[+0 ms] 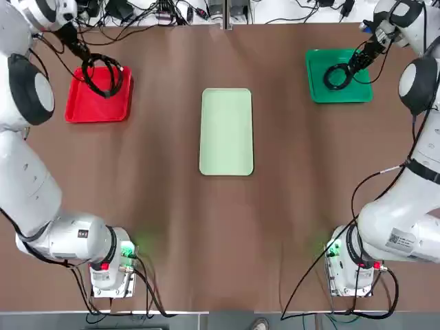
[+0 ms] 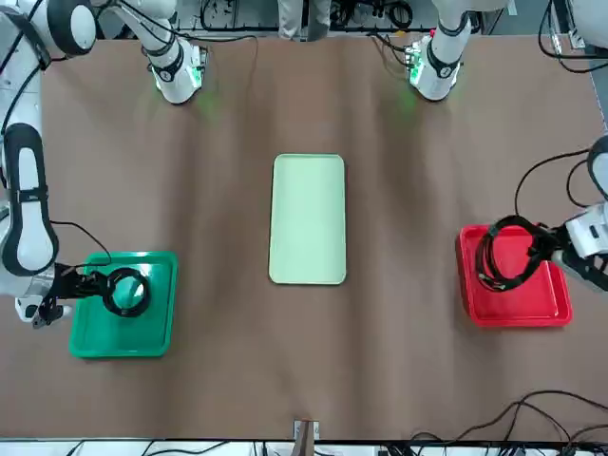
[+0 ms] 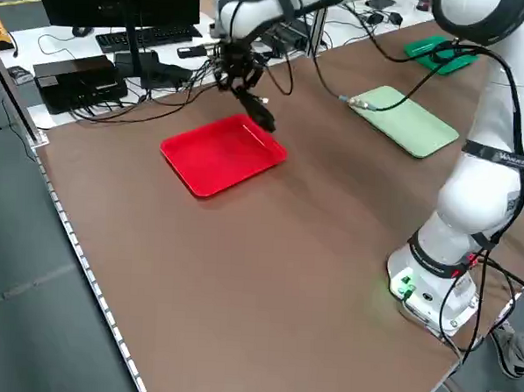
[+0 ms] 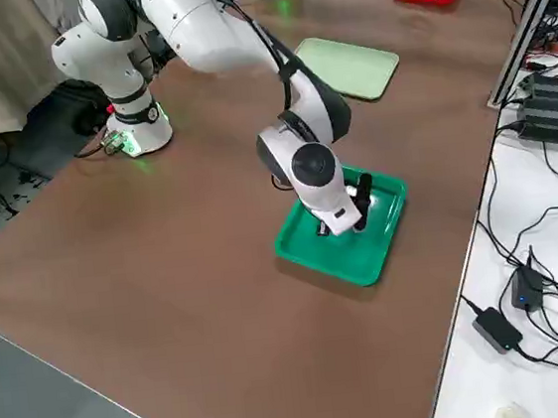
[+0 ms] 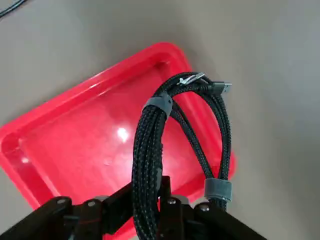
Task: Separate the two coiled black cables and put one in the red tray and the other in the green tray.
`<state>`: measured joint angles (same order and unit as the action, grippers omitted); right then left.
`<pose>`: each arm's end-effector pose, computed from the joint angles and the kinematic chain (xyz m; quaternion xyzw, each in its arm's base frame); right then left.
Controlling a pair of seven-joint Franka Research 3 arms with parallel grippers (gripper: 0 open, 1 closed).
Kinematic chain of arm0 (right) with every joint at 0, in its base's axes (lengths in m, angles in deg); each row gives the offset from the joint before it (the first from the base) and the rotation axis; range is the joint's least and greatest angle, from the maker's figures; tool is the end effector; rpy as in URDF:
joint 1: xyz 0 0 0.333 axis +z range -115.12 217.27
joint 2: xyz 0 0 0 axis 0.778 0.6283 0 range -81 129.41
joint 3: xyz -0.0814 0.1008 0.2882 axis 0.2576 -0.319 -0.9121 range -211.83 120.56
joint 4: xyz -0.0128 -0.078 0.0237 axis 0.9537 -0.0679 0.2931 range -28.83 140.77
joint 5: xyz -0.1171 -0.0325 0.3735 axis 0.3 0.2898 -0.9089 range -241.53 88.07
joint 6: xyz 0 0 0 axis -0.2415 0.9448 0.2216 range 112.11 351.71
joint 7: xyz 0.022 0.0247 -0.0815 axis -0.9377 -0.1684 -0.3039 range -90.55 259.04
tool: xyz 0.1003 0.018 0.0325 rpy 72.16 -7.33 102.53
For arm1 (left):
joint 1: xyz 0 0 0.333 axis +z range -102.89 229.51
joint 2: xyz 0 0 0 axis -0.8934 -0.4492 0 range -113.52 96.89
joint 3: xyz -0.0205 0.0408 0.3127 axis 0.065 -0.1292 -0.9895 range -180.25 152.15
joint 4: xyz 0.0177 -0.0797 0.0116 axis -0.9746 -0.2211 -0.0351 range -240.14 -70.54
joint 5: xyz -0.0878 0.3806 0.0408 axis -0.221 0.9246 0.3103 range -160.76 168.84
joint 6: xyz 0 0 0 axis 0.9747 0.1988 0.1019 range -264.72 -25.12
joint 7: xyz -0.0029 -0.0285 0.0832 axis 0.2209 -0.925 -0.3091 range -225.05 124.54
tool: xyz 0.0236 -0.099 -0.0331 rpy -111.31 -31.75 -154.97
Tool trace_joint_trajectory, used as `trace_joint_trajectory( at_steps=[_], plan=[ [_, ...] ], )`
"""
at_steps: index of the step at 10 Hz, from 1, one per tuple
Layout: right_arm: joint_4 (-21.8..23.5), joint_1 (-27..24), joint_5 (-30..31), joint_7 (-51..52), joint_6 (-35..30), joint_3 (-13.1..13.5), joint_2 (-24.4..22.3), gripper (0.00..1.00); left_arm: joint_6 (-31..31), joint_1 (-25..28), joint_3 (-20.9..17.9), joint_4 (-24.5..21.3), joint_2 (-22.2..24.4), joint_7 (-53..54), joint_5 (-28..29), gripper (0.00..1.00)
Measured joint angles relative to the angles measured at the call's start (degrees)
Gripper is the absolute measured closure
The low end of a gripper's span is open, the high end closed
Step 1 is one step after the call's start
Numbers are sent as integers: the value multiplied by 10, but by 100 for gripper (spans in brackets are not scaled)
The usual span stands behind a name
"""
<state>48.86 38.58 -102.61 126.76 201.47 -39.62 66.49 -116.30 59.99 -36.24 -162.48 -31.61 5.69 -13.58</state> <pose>0.6737 -0.1851 0.2302 -0.9773 -0.1015 0.0060 0.1860 0.6256 0.1714 0.3595 0.9635 -0.2590 0.0128 0.0658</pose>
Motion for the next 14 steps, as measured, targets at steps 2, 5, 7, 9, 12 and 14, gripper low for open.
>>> trace_joint_trajectory(
  at_steps=[2,5,7,9,12,14],
  plan=[
    [-26,8,15,-1,-4,-4,-3,10,-14,8,-30,5,-47,105,-48,79],
    [-72,20,64,-16,-57,-4,-54,0,-39,19,-33,12,-101,158,-93,83],
    [-81,20,84,-36,-98,-3,-100,0,-55,19,-39,22,-114,153,-94,83],
    [-86,32,118,-112,-124,-4,-152,0,-59,19,-54,34,-123,136,-96,59],
    [-87,87,183,-299,-158,-7,-230,0,-81,18,-67,83,-122,28,-98,13],
    [-87,131,211,-430,-177,-9,-266,0,-84,12,-67,96,-102,-50,-80,0]
  ],
)
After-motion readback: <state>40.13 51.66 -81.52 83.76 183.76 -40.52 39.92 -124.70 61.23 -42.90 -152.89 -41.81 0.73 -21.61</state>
